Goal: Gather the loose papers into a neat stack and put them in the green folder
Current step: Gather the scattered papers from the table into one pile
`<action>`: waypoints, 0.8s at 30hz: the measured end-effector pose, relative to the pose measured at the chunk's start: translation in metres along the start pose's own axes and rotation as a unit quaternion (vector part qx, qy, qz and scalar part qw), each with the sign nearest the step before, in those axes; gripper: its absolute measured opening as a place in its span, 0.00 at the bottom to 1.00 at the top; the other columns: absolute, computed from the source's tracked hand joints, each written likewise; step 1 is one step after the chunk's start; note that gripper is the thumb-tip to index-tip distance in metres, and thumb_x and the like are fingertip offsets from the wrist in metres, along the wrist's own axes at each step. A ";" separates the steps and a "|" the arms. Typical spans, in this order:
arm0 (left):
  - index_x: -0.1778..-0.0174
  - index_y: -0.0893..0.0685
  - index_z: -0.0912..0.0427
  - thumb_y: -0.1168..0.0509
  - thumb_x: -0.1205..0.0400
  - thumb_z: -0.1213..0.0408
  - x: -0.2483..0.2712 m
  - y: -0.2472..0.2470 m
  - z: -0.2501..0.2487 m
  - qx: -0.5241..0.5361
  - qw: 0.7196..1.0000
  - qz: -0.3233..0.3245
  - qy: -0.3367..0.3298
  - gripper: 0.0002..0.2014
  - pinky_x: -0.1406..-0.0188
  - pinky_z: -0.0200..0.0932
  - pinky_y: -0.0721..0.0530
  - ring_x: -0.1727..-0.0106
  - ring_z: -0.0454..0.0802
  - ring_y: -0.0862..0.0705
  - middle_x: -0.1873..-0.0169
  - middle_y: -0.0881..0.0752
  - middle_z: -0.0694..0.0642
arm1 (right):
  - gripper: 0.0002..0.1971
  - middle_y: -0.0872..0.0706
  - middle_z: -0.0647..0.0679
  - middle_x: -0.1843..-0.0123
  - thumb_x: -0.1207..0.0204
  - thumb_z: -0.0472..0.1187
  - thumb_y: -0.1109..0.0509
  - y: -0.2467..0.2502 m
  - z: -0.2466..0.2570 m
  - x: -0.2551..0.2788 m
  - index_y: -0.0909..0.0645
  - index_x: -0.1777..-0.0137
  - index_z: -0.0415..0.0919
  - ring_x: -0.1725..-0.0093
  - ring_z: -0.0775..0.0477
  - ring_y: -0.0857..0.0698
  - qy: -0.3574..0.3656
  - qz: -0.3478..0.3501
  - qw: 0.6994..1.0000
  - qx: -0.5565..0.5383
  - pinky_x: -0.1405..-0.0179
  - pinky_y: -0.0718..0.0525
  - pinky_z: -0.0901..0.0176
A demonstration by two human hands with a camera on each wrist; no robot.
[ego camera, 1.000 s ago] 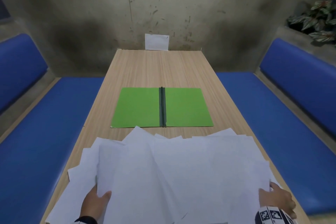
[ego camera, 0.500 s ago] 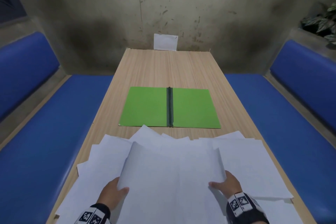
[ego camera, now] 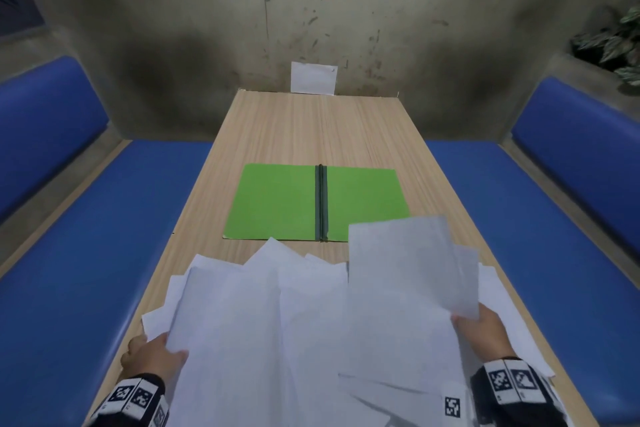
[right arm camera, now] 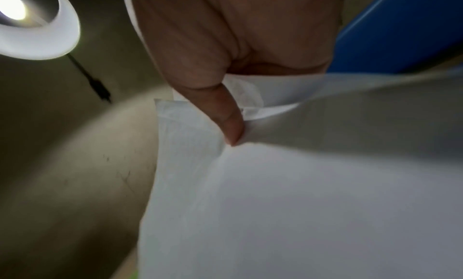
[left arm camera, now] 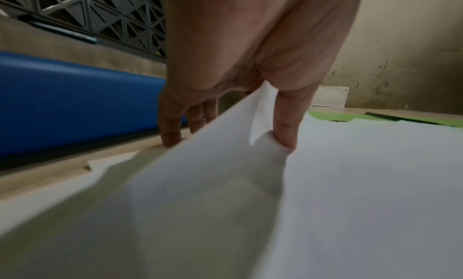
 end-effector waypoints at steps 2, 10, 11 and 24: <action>0.38 0.17 0.57 0.31 0.27 0.58 0.000 0.001 0.001 -0.016 1.000 -0.020 0.001 0.20 0.26 0.58 0.34 0.27 0.62 0.39 0.25 0.37 0.59 | 0.09 0.19 0.34 0.50 0.24 0.28 0.38 0.011 0.012 0.001 0.23 0.45 0.33 0.52 0.38 0.21 0.014 -0.006 0.998 -0.058 0.53 0.25 0.53; 0.37 0.18 0.59 0.32 0.25 0.58 0.007 0.002 0.002 -0.004 0.998 -0.065 -0.013 0.21 0.34 0.58 0.26 0.34 0.63 0.30 0.32 0.29 0.59 | 0.13 0.18 0.41 0.62 0.29 0.23 0.39 -0.025 -0.011 0.006 0.22 0.47 0.31 0.62 0.42 0.19 -0.096 0.078 0.982 -0.140 0.64 0.22 0.55; 0.37 0.18 0.59 0.34 0.25 0.59 0.008 0.005 0.001 0.000 0.998 -0.054 -0.018 0.19 0.37 0.57 0.23 0.38 0.62 0.25 0.37 0.24 0.60 | 0.13 0.18 0.40 0.63 0.29 0.22 0.40 -0.032 -0.016 0.009 0.22 0.47 0.31 0.63 0.43 0.20 -0.112 0.091 0.982 -0.123 0.68 0.24 0.57; 0.26 0.33 0.54 0.29 0.25 0.70 0.090 0.105 -0.070 0.195 0.930 -0.069 -0.303 0.32 0.45 0.50 0.26 0.42 0.53 0.22 0.41 0.22 0.49 | 0.19 0.16 0.32 0.44 0.31 0.31 0.27 -0.065 -0.040 0.021 0.22 0.39 0.28 0.51 0.43 0.20 -0.104 0.122 0.987 -0.004 0.52 0.25 0.58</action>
Point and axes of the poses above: each hand's wrist, its own x-axis away from the middle knuckle, its own y-axis out of the back of the hand, z = x × y, the point moved 1 cm from there along -x, towards the middle knuckle
